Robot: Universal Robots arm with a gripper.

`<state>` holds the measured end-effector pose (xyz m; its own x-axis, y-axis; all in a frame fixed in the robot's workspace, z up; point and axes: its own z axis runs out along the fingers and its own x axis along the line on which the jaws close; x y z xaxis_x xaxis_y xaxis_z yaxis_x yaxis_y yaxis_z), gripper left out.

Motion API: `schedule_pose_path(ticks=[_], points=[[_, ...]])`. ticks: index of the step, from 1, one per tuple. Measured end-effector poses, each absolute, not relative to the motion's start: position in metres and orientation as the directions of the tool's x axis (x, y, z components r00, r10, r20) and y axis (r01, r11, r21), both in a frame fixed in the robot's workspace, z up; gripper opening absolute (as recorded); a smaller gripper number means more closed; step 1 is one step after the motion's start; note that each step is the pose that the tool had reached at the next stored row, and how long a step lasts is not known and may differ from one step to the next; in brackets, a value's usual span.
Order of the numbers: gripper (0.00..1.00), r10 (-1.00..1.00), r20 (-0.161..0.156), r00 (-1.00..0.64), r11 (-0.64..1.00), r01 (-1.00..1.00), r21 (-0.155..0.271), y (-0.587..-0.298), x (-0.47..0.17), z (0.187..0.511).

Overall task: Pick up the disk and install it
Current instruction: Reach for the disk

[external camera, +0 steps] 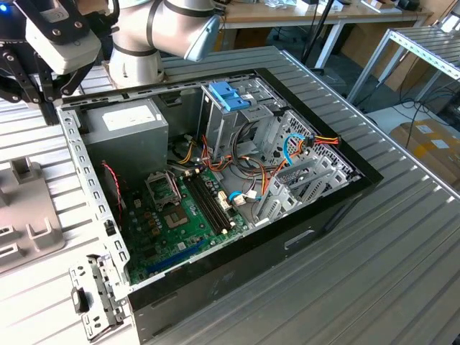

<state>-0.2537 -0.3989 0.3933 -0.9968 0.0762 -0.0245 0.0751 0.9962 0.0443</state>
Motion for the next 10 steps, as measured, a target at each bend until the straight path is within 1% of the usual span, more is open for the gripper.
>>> schedule_pose_path(ticks=[10], points=[[0.11, 0.076, -0.024, -0.997, 0.996, 0.075, 0.044, -0.399, -0.2598, 0.3933]])
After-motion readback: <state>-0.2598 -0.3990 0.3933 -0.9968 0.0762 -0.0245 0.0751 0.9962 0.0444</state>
